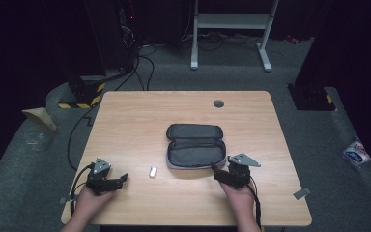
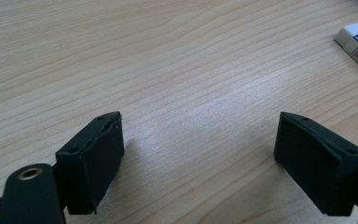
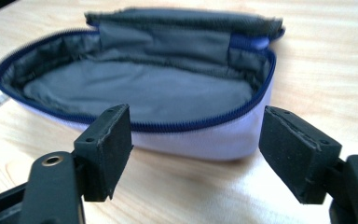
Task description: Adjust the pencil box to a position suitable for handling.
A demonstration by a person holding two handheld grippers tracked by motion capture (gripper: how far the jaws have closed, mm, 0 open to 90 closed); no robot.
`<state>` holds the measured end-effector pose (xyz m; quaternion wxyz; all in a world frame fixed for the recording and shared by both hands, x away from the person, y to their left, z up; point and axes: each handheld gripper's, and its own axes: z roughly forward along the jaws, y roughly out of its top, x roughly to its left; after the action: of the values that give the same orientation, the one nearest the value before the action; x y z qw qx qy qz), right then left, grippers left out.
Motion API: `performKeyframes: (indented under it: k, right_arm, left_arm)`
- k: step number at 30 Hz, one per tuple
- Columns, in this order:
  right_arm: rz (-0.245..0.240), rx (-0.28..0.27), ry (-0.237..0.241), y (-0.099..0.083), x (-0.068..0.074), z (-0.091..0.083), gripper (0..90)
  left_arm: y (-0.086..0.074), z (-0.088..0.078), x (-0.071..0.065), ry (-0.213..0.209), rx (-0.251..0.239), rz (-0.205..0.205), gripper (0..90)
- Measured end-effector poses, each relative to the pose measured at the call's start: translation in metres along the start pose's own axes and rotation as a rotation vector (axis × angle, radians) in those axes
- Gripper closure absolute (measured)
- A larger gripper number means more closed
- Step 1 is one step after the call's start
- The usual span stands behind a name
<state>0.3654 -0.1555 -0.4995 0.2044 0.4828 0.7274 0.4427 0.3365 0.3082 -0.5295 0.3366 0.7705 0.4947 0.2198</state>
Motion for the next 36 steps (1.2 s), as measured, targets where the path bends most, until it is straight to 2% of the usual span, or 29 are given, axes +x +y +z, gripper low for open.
performKeyframes:
  k: [2, 6, 10, 15, 27, 28, 29, 36]
  right_arm:
    - [0.001, -0.031, -0.017, 0.003, 0.000, -0.003, 31.3]
    - [0.010, -0.047, -0.056, 0.010, -0.007, -0.003, 42.7]
    - [0.027, -0.020, -0.072, 0.012, -0.012, 0.005, 53.7]
    - [0.038, 0.017, -0.092, 0.009, -0.011, 0.018, 60.5]
    - [0.007, 0.028, -0.103, 0.011, -0.006, 0.029, 63.8]
    - [0.016, 0.033, -0.102, 0.012, -0.004, 0.030, 63.8]
    - [-0.003, 0.032, -0.100, 0.013, -0.003, 0.033, 63.8]
    - [-0.018, 0.042, -0.105, 0.019, 0.003, 0.038, 63.7]
  left_arm:
    - [0.000, 0.000, 0.000, 0.000, 0.000, 0.000, 16.1]
    - [0.000, 0.000, 0.000, 0.000, -0.001, 0.000, 16.1]
    - [0.000, 0.000, 0.000, 0.000, 0.000, 0.000, 16.1]
    - [0.000, 0.000, 0.000, 0.000, -0.001, 0.000, 16.1]
    - [0.000, 0.000, 0.000, 0.001, -0.001, 0.000, 16.2]
    - [0.000, 0.000, 0.000, 0.002, -0.001, -0.001, 16.2]
    - [0.000, 0.000, 0.000, 0.002, -0.001, -0.002, 16.4]
    - [-0.001, -0.001, 0.000, 0.001, 0.000, 0.003, 16.5]
